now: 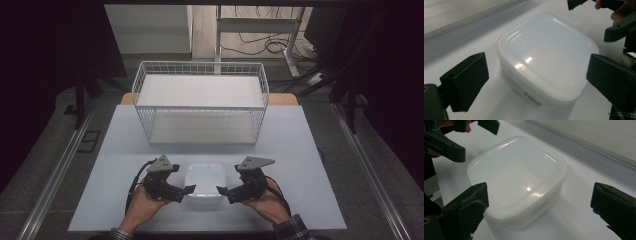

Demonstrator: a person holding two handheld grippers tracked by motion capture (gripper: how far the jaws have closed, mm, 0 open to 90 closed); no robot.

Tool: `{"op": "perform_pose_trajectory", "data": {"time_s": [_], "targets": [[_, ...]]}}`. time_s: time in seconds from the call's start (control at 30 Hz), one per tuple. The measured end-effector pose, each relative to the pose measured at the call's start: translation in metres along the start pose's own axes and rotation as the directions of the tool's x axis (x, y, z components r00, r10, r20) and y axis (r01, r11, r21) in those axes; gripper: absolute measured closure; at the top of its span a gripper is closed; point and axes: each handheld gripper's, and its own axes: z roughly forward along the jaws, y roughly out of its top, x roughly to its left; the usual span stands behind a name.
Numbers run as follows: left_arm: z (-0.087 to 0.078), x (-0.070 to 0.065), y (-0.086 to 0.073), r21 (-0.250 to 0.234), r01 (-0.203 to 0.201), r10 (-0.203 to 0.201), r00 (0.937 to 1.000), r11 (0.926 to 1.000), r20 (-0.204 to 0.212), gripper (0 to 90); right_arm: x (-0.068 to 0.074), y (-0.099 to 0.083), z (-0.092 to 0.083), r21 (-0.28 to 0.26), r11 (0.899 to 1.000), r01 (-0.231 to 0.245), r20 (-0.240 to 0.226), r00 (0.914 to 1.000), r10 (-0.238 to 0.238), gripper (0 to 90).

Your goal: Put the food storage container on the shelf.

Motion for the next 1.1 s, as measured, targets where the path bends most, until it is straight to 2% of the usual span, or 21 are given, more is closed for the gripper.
{"op": "perform_pose_trajectory", "data": {"time_s": [0.17,0.3,0.37,0.4,0.43,0.47,0.5,0.53,0.63,0.67,0.7,0.77,0.8,0.83,0.87,0.9,0.93,0.97,1.0,1.07,1.1], "targets": [[0.016,-0.003,0.015,0.062,-0.036,0.036,0.9993,0.9974,0.011,3.7,0.004,0.01,0.008,0.032,0.999,0.022,-0.007,0.9997,-0.022,1.0],[0.025,-0.003,0.018,0.086,-0.045,0.046,0.9989,0.9952,-0.011,3.0,0.0,0.015,0.019,0.064,0.998,-0.012,-0.021,0.9997,0.014,3.6],[0.028,0.0,0.013,0.099,-0.024,0.025,0.9996,0.9948,-0.014,3.5,-0.002,0.011,0.024,0.086,0.996,-0.029,-0.028,0.9991,0.031,3.6],[0.028,0.002,0.007,0.099,0.006,-0.007,1.0,0.995,0.0,3.1,-0.003,0.006,0.028,0.111,0.993,-0.049,-0.033,0.998,0.053,3.6],[0.028,0.002,0.007,0.099,0.006,-0.007,1.0,0.995,0.0,4.3,-0.003,0.006,0.028,0.111,0.993,-0.049,-0.033,0.998,0.053,3.6],[0.028,0.005,0.004,0.093,0.037,-0.039,0.999,0.9949,0.023,4.6,-0.004,0.003,0.028,0.104,0.991,-0.083,-0.058,0.9943,0.089,5.6],[0.027,0.006,0.001,0.09,0.052,-0.056,0.9977,0.9946,0.038,5.0,-0.004,0.002,0.029,0.103,0.99,-0.092,-0.065,0.993,0.099,7.1],[0.026,0.006,0.0,0.088,0.062,-0.067,0.9964,0.9941,0.051,6.6,-0.004,0.001,0.029,0.1,0.99,-0.103,-0.078,0.9907,0.111,9.0],[0.023,0.002,-0.002,0.093,0.069,-0.074,0.996,0.9933,0.05,8.7,-0.002,0.0,0.028,0.109,0.986,-0.123,-0.082,0.9879,0.132,9.9],[0.021,0.001,-0.003,0.095,0.076,-0.081,0.9955,0.9925,0.049,11.7,0.0,-0.003,0.025,0.118,0.982,-0.148,-0.085,0.9838,0.158,13.9],[0.019,0.001,-0.004,0.097,0.084,-0.089,0.9949,0.9917,0.048,11.7,0.0,-0.003,0.025,0.118,0.982,-0.148,-0.085,0.9838,0.158,13.9],[0.014,-0.001,-0.005,0.1,0.115,-0.12,0.9921,0.9883,0.038,17.1,0.002,-0.004,0.018,0.11,0.982,-0.153,-0.071,0.9842,0.162,23.8],[0.012,-0.002,-0.006,0.098,0.134,-0.138,0.9899,0.9862,0.034,27.1,0.002,-0.003,0.009,0.102,0.981,-0.164,-0.045,0.9846,0.169,36.1],[0.01,-0.003,-0.006,0.093,0.143,-0.146,0.989,0.9853,0.024,27.1,0.002,-0.003,0.009,0.102,0.981,-0.164,-0.045,0.9846,0.169,36.1],[0.007,-0.005,-0.005,0.092,0.139,-0.141,0.99,0.986,0.013,37.3,0.0,-0.004,0.003,0.093,0.972,-0.217,-0.038,0.9746,0.221,47.5],[0.005,-0.007,-0.004,0.09,0.138,-0.138,0.9904,0.9864,0.001,37.3,0.0,-0.004,0.003,0.093,0.972,-0.217,-0.038,0.9746,0.221,47.5],[0.0,-0.007,-0.005,0.08,0.153,-0.153,0.9882,0.985,-0.004,46.4,-0.004,-0.007,-0.003,0.077,0.957,-0.28,-0.055,0.9571,0.285,57.3],[-0.002,-0.006,-0.006,0.064,0.163,-0.163,0.9865,0.9846,0.002,50.5,-0.005,-0.008,-0.004,0.07,0.953,-0.295,-0.063,0.9521,0.299,60.0],[-0.002,-0.006,-0.006,0.064,0.163,-0.163,0.9865,0.9846,0.002,55.0,-0.005,-0.008,-0.004,0.07,0.953,-0.295,-0.063,0.9521,0.299,60.0],[-0.006,-0.004,-0.006,0.041,0.182,-0.182,0.9832,0.9824,0.003,59.0,-0.006,-0.009,-0.008,0.045,0.945,-0.325,-0.067,0.9424,0.328,65.0],[-0.007,-0.004,-0.006,0.03,0.188,-0.188,0.9822,0.9817,-0.002,62.2,-0.005,-0.009,-0.01,0.033,0.943,-0.331,-0.063,0.9411,0.332,67.4]]}}
